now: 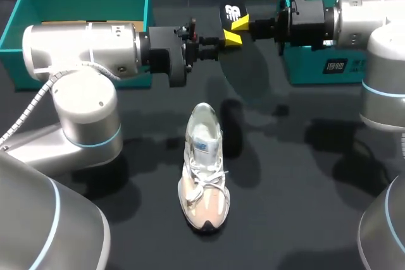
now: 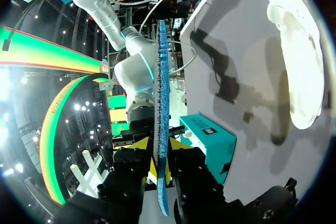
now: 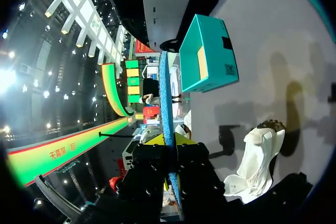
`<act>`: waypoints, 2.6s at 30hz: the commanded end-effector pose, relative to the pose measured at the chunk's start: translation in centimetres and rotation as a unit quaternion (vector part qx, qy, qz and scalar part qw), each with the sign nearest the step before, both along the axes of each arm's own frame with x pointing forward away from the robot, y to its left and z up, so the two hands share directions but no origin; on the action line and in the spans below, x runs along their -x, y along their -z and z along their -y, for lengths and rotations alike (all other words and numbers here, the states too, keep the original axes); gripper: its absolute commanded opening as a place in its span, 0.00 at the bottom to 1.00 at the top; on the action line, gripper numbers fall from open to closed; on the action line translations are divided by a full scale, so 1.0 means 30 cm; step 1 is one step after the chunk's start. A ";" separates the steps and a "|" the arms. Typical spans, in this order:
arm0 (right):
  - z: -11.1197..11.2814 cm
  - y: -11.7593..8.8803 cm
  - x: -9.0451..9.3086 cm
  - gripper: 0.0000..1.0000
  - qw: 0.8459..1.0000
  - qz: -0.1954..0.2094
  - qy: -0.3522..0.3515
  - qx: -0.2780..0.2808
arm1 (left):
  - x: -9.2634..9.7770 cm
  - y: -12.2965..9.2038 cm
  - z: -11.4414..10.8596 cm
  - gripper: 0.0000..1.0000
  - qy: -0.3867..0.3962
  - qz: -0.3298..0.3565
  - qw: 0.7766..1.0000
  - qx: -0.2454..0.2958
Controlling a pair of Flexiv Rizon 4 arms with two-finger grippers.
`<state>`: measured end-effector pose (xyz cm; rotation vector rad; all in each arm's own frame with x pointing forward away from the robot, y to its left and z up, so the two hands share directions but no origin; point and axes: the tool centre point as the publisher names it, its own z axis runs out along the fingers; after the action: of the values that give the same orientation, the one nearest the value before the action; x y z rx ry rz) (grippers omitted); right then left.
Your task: Take the shoe out of the shoebox, open the shoe tongue, remove and reinsert the insole, then place the shoe into the shoebox
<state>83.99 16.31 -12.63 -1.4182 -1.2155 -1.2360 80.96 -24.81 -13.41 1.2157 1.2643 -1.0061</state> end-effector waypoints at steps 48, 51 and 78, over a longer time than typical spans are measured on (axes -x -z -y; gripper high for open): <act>0.127 0.000 0.103 1.00 0.998 0.035 -0.015 -0.059 | 0.076 0.029 -0.250 0.00 -0.050 -0.050 0.996 -0.059; 0.127 0.000 0.103 1.00 0.998 0.035 -0.015 -0.059 | 0.056 0.037 -0.273 0.00 -0.057 -0.085 0.993 -0.053; 0.127 0.000 0.103 1.00 0.998 0.035 -0.015 -0.059 | 0.058 0.014 -0.361 0.00 -0.075 -0.438 0.896 -0.003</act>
<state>80.94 12.40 -12.61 -1.2735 -1.1859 -1.3259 78.83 -13.67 -14.09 0.6191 1.9946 -1.5109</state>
